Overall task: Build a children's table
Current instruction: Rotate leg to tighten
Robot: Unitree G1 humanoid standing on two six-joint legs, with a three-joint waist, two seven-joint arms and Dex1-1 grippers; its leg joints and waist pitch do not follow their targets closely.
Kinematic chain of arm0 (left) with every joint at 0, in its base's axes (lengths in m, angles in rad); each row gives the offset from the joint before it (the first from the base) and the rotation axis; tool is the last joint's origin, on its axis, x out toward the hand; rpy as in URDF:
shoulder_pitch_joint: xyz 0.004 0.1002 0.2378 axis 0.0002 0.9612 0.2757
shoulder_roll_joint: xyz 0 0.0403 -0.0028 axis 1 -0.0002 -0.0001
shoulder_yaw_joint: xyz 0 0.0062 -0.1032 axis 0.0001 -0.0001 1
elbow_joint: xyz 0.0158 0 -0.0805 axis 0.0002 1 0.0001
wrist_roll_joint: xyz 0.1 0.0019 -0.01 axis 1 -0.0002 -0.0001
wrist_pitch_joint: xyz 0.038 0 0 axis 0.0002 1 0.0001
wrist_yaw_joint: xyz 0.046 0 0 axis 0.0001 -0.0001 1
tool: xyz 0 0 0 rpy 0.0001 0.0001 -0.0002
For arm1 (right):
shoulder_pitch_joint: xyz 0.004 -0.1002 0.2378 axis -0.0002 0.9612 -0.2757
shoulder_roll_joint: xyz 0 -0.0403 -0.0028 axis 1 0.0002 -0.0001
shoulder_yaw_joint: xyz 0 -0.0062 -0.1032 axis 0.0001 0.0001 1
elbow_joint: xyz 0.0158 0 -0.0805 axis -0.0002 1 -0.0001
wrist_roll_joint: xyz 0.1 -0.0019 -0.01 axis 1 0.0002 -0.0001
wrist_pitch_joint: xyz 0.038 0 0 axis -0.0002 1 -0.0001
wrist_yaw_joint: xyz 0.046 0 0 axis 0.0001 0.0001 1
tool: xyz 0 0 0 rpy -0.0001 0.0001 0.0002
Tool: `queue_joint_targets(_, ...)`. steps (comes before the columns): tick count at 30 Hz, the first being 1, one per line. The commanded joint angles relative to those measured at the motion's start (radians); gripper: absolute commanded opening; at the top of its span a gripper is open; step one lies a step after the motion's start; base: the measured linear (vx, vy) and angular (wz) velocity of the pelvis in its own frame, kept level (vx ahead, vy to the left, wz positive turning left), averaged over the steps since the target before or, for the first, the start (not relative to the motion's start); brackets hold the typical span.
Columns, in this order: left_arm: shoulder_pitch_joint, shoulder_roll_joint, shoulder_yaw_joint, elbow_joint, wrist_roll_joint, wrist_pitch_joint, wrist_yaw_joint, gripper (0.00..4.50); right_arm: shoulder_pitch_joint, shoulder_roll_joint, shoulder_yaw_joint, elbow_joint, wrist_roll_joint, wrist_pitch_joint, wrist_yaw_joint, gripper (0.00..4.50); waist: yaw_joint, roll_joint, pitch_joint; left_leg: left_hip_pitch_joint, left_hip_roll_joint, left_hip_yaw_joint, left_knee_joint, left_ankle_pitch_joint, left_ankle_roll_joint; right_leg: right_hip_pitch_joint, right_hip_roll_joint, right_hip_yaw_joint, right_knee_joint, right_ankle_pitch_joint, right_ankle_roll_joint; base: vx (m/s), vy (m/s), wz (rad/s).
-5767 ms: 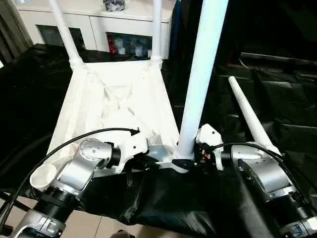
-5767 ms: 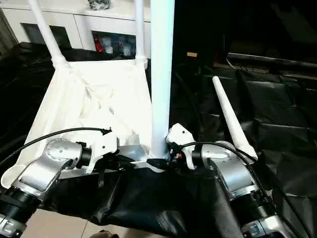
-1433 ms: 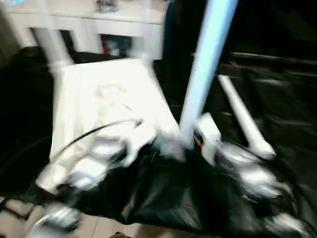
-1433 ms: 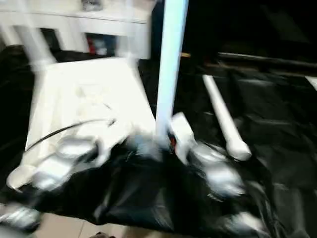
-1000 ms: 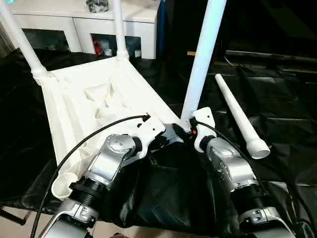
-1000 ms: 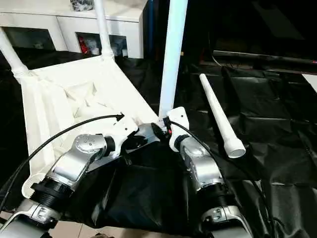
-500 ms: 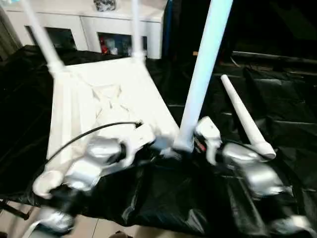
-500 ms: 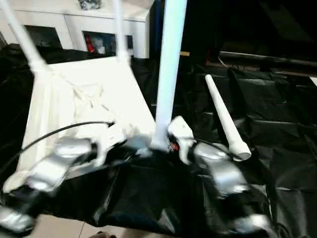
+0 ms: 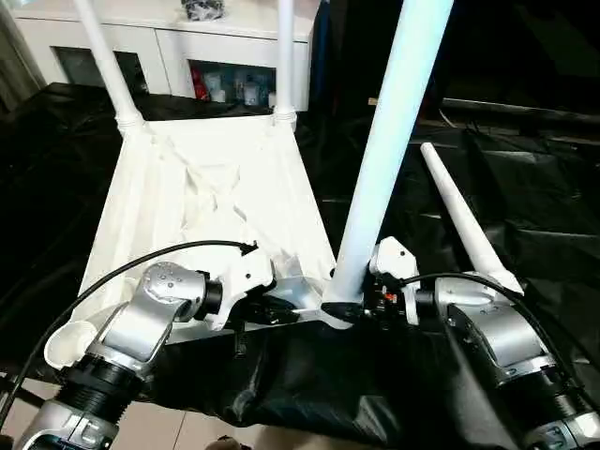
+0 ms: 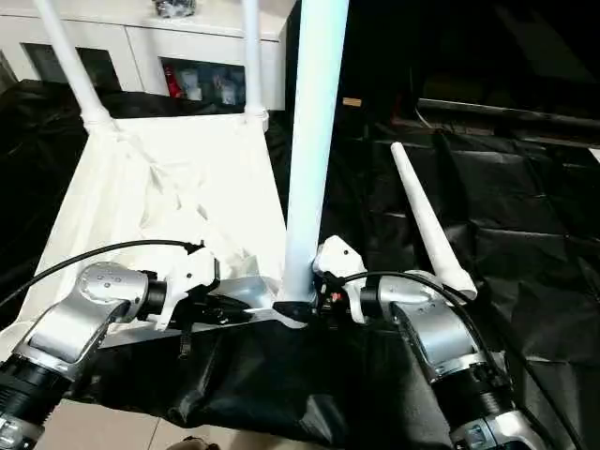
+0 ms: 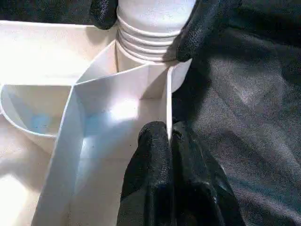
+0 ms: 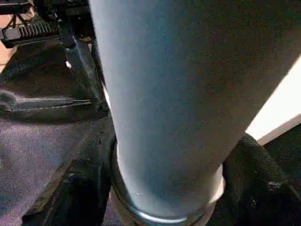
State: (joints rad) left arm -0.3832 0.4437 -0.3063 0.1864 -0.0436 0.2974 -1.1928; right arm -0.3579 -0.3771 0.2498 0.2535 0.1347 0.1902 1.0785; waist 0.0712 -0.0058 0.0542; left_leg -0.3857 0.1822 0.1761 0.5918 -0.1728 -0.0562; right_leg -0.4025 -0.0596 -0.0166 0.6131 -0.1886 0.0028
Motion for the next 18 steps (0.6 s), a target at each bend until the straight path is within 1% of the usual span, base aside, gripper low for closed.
queue_joint_targets(1,-0.016,-0.040,-0.012,-0.033,-0.005,-0.029,0.033,0.00,0.005,0.020,0.037,-0.030,0.006,0.008,0.010,2.71,-0.001,-0.008,-0.063,0.021,0.043,-0.008,-0.068,-0.199,0.046,0.038,-0.067,0.031,-0.069,-0.178,-0.222,0.000,0.000,0.00)
queue_joint_targets(3,-0.026,-0.056,-0.007,-0.012,0.014,-0.034,0.079,0.00,0.006,0.037,0.030,-0.018,-0.006,0.010,-0.031,2.70,0.001,-0.009,-0.062,0.021,0.043,-0.008,-0.069,-0.199,0.040,0.038,-0.066,0.031,-0.071,-0.188,-0.217,0.000,0.000,0.00)
queue_joint_targets(5,-0.048,-0.089,0.003,0.025,0.036,-0.029,0.157,0.00,-0.007,0.078,0.009,0.030,-0.034,0.018,-0.136,2.70,0.000,-0.010,-0.062,0.021,0.041,-0.008,-0.069,-0.202,0.035,0.039,-0.066,0.031,-0.072,-0.203,-0.212,0.000,0.000,0.00)
queue_joint_targets(6,-0.062,-0.110,0.011,0.046,0.047,-0.023,0.204,0.00,-0.018,0.104,-0.004,0.065,-0.057,0.020,-0.209,2.70,-0.004,-0.010,-0.058,0.022,0.038,-0.008,-0.070,-0.224,0.017,0.034,-0.067,0.031,-0.079,-0.262,-0.200,0.000,0.000,0.00)
queue_joint_targets(7,-0.078,-0.133,0.017,0.069,0.059,-0.021,0.252,0.00,-0.032,0.134,-0.020,0.104,-0.076,0.025,-0.289,2.70,-0.004,-0.010,-0.058,0.022,0.038,-0.008,-0.070,-0.224,0.017,0.034,-0.067,0.031,-0.079,-0.262,-0.200,0.000,0.000,0.00)
queue_joint_targets(8,-0.087,-0.148,0.021,0.082,0.067,-0.019,0.280,0.00,-0.041,0.151,-0.030,0.129,-0.087,0.028,-0.338,2.70,-0.009,-0.011,-0.059,0.024,0.037,-0.010,-0.071,-0.245,0.001,0.032,-0.067,0.030,-0.082,-0.312,-0.189,0.000,0.000,0.00)
queue_joint_targets(9,-0.098,-0.166,0.021,0.098,0.078,-0.014,0.315,0.00,-0.051,0.173,-0.041,0.153,-0.092,0.034,-0.384,2.69,-0.016,-0.012,-0.058,0.021,0.037,-0.015,-0.074,-0.266,-0.014,0.035,-0.069,0.029,-0.084,-0.354,-0.171,0.000,0.000,0.00)
queue_joint_targets(10,-0.116,-0.201,0.023,0.124,0.089,-0.001,0.368,0.00,-0.067,0.213,-0.061,0.194,-0.094,0.039,-0.464,2.69,-0.018,-0.011,-0.058,0.021,0.036,-0.013,-0.075,-0.269,-0.016,0.032,-0.068,0.030,-0.086,-0.360,-0.167,0.000,0.000,0.00)
queue_joint_targets(11,-0.122,-0.214,0.024,0.132,0.092,0.003,0.386,0.00,-0.072,0.227,-0.068,0.207,-0.096,0.041,-0.489,2.69,-0.021,-0.012,-0.058,0.023,0.035,-0.016,-0.074,-0.285,-0.020,0.031,-0.068,0.029,-0.089,-0.379,-0.160,0.000,0.000,0.00)
queue_joint_targets(12,-0.145,-0.260,0.025,0.164,0.106,0.018,0.451,0.00,-0.094,0.282,-0.098,0.256,-0.093,0.055,-0.589,2.69,-0.022,-0.012,-0.059,0.023,0.036,-0.015,-0.074,-0.282,-0.021,0.031,-0.069,0.029,-0.088,-0.377,-0.159,0.000,0.000,0.00)
queue_joint_targets(13,-0.148,-0.266,0.025,0.168,0.108,0.019,0.459,0.00,-0.098,0.290,-0.101,0.262,-0.093,0.055,-0.602,2.69,-0.026,-0.007,-0.059,0.023,0.035,-0.015,-0.074,-0.286,-0.024,0.027,-0.068,0.031,-0.090,-0.376,-0.159,0.000,0.000,0.00)
queue_joint_targets(14,-0.165,-0.301,0.023,0.191,0.115,0.024,0.497,0.00,-0.117,0.329,-0.109,0.295,-0.101,0.051,-0.668,2.69,-0.025,-0.008,-0.060,0.022,0.034,-0.017,-0.074,-0.283,-0.023,0.031,-0.069,0.030,-0.089,-0.370,-0.158,0.000,0.000,0.00)
queue_joint_targets(15,-0.178,-0.328,0.023,0.209,0.119,0.025,0.522,0.00,-0.131,0.354,-0.102,0.318,-0.117,0.035,-0.707,2.69,-0.029,-0.007,-0.062,0.022,0.034,-0.015,-0.074,-0.268,-0.023,0.030,-0.067,0.030,-0.089,-0.341,-0.162,0.000,0.000,0.00)
queue_joint_targets(17,-0.184,-0.340,0.024,0.220,0.119,0.020,0.528,0.00,-0.138,0.363,-0.095,0.329,-0.135,0.018,-0.718,2.69,-0.030,-0.008,-0.063,0.019,0.034,-0.016,-0.073,-0.259,-0.017,0.034,-0.067,0.030,-0.086,-0.313,-0.167,0.000,0.000,0.00)
queue_joint_targets(18,-0.188,-0.346,0.021,0.226,0.118,0.012,0.520,0.00,-0.143,0.371,-0.098,0.337,-0.130,0.004,-0.704,3.04,-0.029,-0.009,-0.064,0.017,0.034,-0.013,-0.071,-0.246,-0.003,0.035,-0.067,0.030,-0.085,-0.272,-0.174,0.000,0.000,0.00)
